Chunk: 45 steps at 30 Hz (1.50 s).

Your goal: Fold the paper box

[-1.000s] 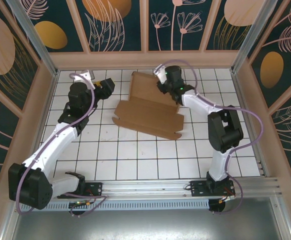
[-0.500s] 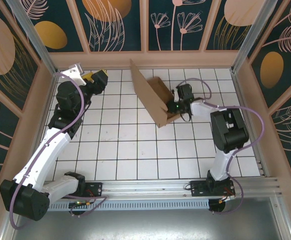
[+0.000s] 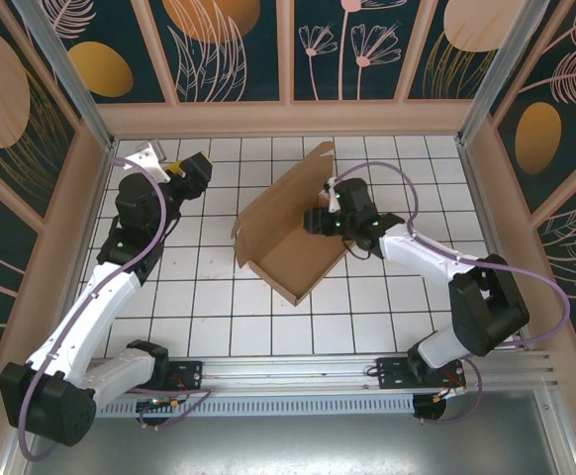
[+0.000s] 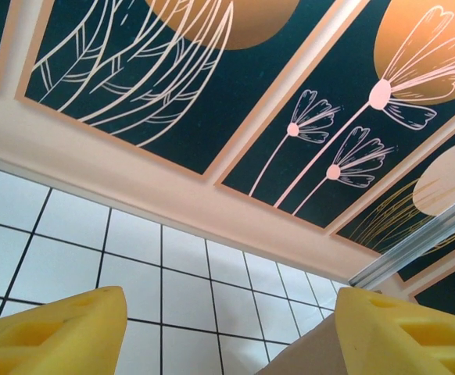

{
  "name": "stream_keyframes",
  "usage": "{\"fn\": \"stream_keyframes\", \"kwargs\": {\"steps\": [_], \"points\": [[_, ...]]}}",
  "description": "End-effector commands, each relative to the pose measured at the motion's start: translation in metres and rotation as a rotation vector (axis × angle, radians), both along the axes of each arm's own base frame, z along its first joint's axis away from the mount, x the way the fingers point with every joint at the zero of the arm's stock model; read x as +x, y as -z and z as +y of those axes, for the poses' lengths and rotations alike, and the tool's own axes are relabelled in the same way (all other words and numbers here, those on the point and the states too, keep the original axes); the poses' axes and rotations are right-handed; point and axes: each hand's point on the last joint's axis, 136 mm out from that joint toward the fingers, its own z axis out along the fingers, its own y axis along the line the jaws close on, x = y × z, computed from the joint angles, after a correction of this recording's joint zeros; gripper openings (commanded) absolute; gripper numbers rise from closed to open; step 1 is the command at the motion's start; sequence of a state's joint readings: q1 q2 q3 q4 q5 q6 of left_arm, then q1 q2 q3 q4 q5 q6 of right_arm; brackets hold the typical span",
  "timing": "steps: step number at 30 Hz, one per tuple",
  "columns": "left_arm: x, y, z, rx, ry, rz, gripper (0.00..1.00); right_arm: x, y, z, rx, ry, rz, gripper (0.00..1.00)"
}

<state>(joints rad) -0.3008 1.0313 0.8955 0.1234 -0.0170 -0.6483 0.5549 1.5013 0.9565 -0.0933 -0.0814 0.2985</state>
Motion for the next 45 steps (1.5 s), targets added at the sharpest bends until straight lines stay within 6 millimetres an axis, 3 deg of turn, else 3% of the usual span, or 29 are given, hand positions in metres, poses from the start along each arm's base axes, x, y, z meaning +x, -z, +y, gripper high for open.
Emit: {"fn": "stream_keyframes", "kwargs": {"steps": [1, 3, 4, 9, 13, 17, 23, 29, 35, 45], "points": [[-0.007, 0.014, 0.002, -0.014, -0.001, 0.041, 0.70, 0.029, 0.008, -0.031, -0.296, 0.037, -0.108, 0.61], [-0.010, 0.032, 0.003, -0.026, -0.004, 0.095, 0.70, 0.043, 0.018, -0.038, -0.402, 0.046, -0.120, 0.65], [-0.012, 0.042, 0.002, -0.032, -0.001, 0.128, 0.70, 0.053, 0.027, -0.052, -0.448, 0.076, -0.100, 0.66], [-0.027, 0.080, 0.002, -0.050, 0.007, 0.237, 0.70, 0.065, 0.066, -0.055, -0.545, -0.002, -0.059, 0.71], [-0.037, 0.100, -0.001, -0.043, 0.013, 0.284, 0.69, 0.078, 0.090, -0.060, -0.626, -0.024, -0.031, 0.67], [-0.041, 0.104, 0.005, -0.019, -0.013, 0.293, 0.69, 0.083, 0.095, -0.058, -0.604, -0.026, -0.001, 0.49], [-0.042, 0.116, 0.015, -0.010, -0.068, 0.308, 0.70, 0.058, 0.108, -0.062, -0.567, -0.021, 0.106, 0.23], [-0.039, 0.124, 0.014, -0.019, -0.068, 0.308, 0.70, 0.047, 0.109, -0.079, -0.646, 0.018, 0.098, 0.18], [-0.038, 0.123, 0.015, -0.004, -0.073, 0.306, 0.70, 0.043, 0.112, -0.085, -0.906, -0.009, 0.016, 0.12], [-0.039, 0.123, 0.017, 0.003, -0.083, 0.304, 0.71, 0.045, 0.111, -0.088, -0.925, -0.015, 0.007, 0.11]]}}
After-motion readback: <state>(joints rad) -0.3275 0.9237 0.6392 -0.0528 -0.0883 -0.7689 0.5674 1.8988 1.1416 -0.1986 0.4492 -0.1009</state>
